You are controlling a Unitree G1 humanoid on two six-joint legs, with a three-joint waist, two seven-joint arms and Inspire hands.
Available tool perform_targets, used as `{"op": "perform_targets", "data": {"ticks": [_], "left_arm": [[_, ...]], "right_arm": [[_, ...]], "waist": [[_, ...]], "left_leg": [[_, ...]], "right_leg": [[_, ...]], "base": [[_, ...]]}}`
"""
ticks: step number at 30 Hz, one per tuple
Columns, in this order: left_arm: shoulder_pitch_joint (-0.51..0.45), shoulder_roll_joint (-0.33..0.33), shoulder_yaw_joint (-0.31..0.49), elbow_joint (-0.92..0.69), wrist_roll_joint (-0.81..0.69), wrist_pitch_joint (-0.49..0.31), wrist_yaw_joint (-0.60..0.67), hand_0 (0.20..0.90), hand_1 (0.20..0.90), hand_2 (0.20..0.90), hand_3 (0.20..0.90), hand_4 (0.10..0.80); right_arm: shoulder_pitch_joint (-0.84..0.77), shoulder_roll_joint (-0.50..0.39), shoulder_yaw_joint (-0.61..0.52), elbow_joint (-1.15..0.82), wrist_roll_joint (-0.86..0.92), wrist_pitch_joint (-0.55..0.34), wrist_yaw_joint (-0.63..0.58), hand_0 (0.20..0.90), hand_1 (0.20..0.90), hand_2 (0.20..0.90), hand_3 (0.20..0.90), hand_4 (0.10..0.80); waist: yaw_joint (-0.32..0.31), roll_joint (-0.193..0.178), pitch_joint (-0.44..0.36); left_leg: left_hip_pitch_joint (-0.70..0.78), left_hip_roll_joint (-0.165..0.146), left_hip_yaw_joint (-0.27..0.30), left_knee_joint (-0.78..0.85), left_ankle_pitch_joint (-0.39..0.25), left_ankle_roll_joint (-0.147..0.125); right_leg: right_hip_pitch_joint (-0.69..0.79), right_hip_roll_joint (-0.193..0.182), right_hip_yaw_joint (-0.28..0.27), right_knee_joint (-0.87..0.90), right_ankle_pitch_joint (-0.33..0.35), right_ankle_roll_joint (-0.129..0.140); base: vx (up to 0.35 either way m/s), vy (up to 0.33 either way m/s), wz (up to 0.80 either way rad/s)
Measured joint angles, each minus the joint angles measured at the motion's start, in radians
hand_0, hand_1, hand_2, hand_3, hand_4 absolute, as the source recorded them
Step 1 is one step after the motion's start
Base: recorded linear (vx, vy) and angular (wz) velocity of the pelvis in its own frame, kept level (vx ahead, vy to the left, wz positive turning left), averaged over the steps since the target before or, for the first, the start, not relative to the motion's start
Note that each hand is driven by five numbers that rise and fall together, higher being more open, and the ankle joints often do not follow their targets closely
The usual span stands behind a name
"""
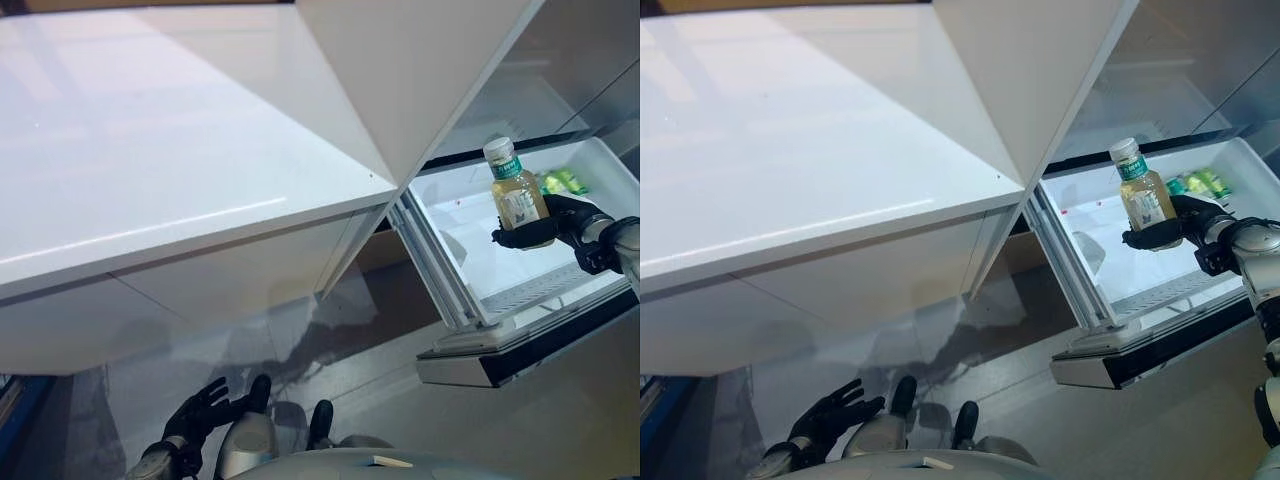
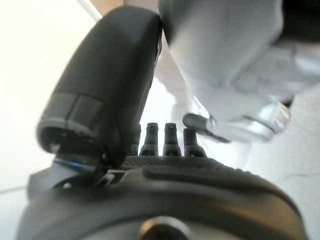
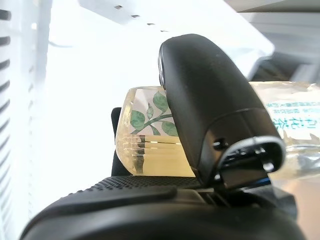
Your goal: Put drinks into fridge and close the fridge
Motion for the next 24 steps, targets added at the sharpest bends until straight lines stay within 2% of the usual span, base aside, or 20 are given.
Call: {"op": "perform_targets", "data": {"ticks": [6,10,13,19,24], "left_arm": [[-0.047,0.016,-0.023,-0.005,-0.001,0.019,0.024,0.9,0.9,0.9,0.9,0.8],[-0.063,0.024,-0.031,-0.044,-0.005,0.031,0.037,0.9,0.9,0.9,0.9,0.8],[-0.063,0.031,-0.032,-0.045,-0.006,0.045,0.041,0.9,0.9,0.9,0.9,0.8],[-0.083,0.036,-0.037,-0.055,-0.008,0.048,0.041,0.9,0.9,0.9,0.9,0.8],[-0.089,0.04,-0.046,-0.08,-0.009,0.052,0.042,0.9,0.9,0.9,0.9,0.8]], "right_arm": [[-0.04,0.077,0.001,0.136,-0.01,0.018,0.0,0.3,0.3,0.3,0.2,0.1],[-0.057,0.094,0.014,0.199,-0.065,0.026,0.018,0.3,0.3,0.3,0.2,0.1],[-0.095,0.126,0.025,0.282,-0.108,0.037,0.041,0.3,0.3,0.3,0.2,0.1],[-0.127,0.136,0.025,0.361,-0.151,0.054,0.072,0.3,0.3,0.3,0.2,0.1],[-0.16,0.164,0.025,0.424,-0.196,0.075,0.073,0.3,0.3,0.3,0.2,0.1]], "waist": [[0.014,0.007,0.056],[0.028,0.021,0.106],[0.03,0.029,0.112],[0.049,0.053,0.136],[0.06,0.056,0.15]], "left_leg": [[-0.021,-0.001,-0.009,0.0,0.001,0.001],[-0.026,0.0,-0.018,0.0,0.002,0.001],[-0.027,0.0,-0.02,0.0,0.001,0.001],[-0.03,-0.001,-0.025,0.0,0.004,0.0],[-0.033,0.0,-0.029,0.0,0.008,-0.002]], "right_leg": [[-0.016,-0.002,-0.005,0.0,0.001,-0.001],[-0.017,-0.003,-0.01,0.0,0.001,-0.001],[-0.018,-0.003,-0.011,0.0,0.001,-0.001],[-0.018,-0.003,-0.014,0.0,0.001,-0.001],[-0.019,-0.002,-0.016,0.0,0.001,-0.001]], "base": [[-0.05,-0.027,0.05],[-0.029,-0.018,0.07],[-0.024,-0.004,0.02],[-0.018,-0.008,0.02],[-0.003,-0.003,0.01]]}}
